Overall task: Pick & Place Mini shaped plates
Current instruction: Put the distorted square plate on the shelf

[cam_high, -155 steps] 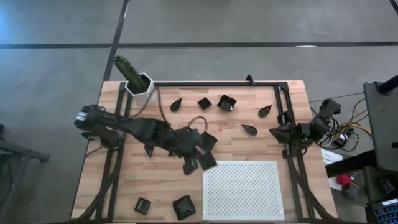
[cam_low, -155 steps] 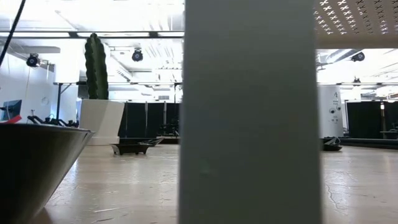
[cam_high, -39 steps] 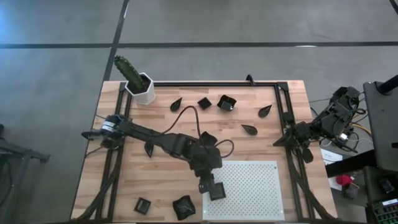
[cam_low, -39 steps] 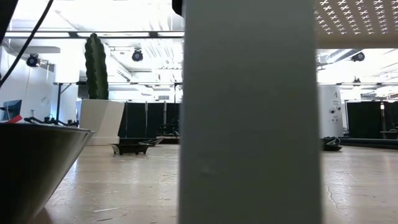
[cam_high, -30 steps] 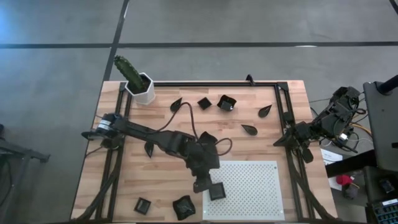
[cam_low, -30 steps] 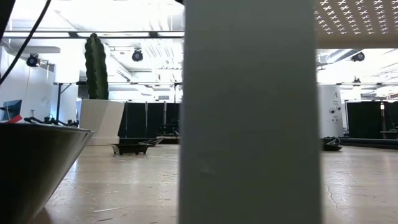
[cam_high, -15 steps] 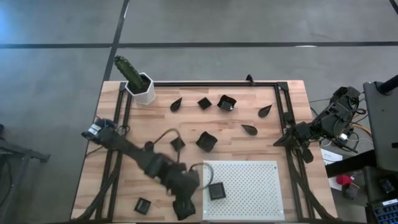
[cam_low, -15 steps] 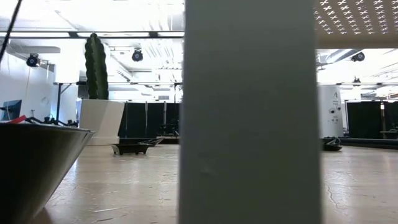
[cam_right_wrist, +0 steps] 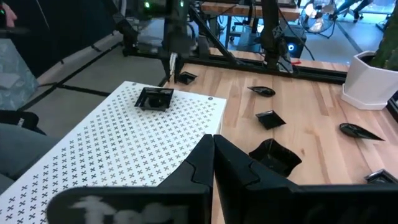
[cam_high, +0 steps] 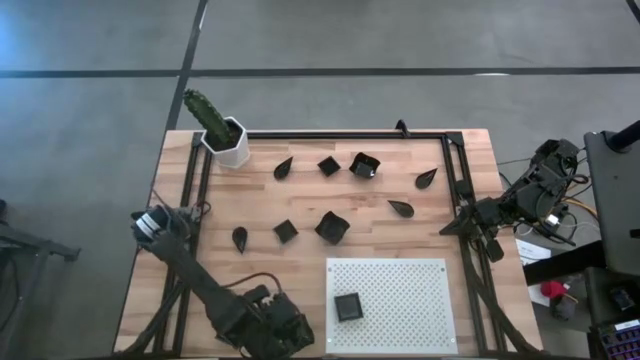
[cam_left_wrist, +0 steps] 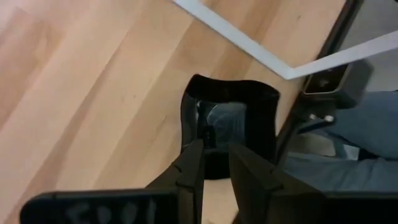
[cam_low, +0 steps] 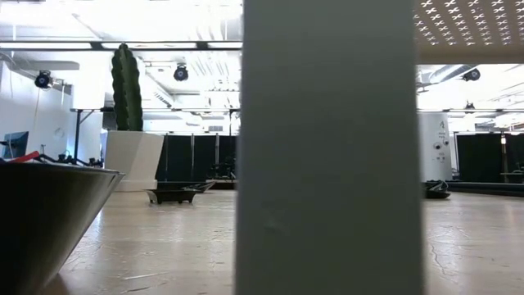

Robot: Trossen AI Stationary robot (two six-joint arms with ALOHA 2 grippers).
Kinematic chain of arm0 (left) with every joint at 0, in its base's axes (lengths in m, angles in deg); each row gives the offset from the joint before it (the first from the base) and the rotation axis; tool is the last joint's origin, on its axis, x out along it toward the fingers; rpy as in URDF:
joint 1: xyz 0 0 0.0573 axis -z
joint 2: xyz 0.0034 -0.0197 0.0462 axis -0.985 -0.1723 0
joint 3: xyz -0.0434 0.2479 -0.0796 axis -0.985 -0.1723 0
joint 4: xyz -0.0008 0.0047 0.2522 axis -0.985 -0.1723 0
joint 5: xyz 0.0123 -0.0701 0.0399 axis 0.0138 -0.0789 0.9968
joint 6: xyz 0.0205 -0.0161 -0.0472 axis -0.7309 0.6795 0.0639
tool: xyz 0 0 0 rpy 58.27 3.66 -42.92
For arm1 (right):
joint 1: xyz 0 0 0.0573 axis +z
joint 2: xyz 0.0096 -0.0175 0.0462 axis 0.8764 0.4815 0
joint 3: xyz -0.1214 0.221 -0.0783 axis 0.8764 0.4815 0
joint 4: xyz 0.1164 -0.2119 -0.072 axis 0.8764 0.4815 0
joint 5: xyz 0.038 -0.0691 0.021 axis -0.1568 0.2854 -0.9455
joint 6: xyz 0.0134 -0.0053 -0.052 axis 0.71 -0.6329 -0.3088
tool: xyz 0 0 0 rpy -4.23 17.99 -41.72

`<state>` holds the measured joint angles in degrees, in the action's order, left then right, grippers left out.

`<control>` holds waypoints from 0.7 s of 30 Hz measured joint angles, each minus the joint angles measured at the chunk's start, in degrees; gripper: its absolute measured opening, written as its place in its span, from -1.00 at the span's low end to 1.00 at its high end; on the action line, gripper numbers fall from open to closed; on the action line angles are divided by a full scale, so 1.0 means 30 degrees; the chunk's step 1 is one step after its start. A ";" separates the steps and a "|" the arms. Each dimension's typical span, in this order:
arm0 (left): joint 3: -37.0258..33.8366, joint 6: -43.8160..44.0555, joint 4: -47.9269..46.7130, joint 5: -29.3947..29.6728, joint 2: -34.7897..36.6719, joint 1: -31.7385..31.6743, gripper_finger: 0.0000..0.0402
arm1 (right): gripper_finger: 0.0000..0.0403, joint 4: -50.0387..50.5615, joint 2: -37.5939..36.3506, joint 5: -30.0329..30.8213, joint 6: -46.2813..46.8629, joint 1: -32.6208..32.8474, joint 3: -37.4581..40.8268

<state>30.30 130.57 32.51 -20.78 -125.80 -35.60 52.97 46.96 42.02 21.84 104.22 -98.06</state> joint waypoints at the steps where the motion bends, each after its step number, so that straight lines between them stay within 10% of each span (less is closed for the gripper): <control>1: -0.0540 -0.0022 0.0691 -0.0096 0.0000 -0.0018 -0.66 | -0.96 0.0004 0.0000 0.0000 -0.0006 -0.0003 0.0000; 21: -0.4228 -0.0576 0.5119 -0.0764 -0.0361 -0.0494 -0.68 | -0.96 0.0011 0.0000 -0.0006 -0.0516 0.0000 0.0000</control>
<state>17.62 128.84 47.87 -23.08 -126.88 -37.09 53.00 46.96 42.00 20.29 104.22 -98.06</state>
